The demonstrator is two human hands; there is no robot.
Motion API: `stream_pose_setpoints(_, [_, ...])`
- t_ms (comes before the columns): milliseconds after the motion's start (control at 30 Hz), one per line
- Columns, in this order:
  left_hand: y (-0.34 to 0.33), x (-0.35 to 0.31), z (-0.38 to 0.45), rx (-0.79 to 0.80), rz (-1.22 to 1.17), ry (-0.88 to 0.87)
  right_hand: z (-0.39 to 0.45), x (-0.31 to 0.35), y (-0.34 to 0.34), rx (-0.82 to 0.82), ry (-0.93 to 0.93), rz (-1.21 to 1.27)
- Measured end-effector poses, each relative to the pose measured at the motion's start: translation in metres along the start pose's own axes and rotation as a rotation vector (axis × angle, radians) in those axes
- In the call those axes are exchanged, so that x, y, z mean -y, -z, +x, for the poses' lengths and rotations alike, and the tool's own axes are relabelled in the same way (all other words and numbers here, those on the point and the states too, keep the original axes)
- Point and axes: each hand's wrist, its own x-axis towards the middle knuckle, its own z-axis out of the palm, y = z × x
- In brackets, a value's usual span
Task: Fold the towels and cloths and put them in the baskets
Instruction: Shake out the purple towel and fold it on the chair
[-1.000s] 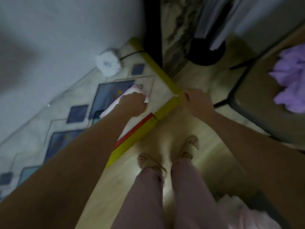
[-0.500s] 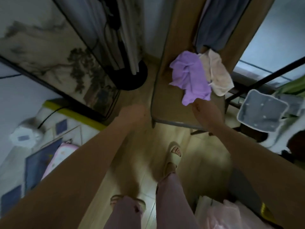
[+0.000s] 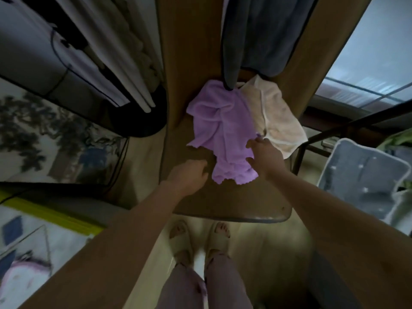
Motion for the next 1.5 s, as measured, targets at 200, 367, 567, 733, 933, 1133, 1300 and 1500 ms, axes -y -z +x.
stream_pose_setpoints(200, [-0.027,0.005,0.046,-0.041,-0.223,-0.113,0.032,-0.023,-0.042,0.001,0.146,-0.030])
stream_pose_setpoints(367, [-0.019,0.006,0.052,-0.102,-0.339,-0.162,0.029,-0.015,-0.035,-0.077,0.115,0.388])
stream_pose_setpoints(567, [0.052,-0.024,0.011,-0.115,-0.806,-0.121,-0.006,0.028,0.056,-0.107,-0.023,1.055])
stream_pose_setpoints(733, [0.122,-0.062,-0.043,-0.146,-0.759,-0.219,-0.045,0.070,0.136,-0.207,-0.095,1.182])
stream_pose_setpoints(933, [0.187,-0.098,-0.094,-0.161,-0.616,-0.113,-0.091,0.111,0.219,-0.286,-0.181,1.163])
stream_pose_setpoints(1133, [0.234,-0.109,-0.159,-0.203,-0.674,-0.278,-0.128,0.104,0.265,-0.343,-0.159,0.974])
stream_pose_setpoints(1300, [0.262,-0.114,-0.183,-0.431,-0.663,-0.200,-0.146,0.083,0.281,-0.456,-0.242,0.456])
stream_pose_setpoints(1500, [0.285,-0.152,-0.200,-0.494,-0.902,-0.034,-0.190,0.142,0.295,-0.289,0.146,0.825])
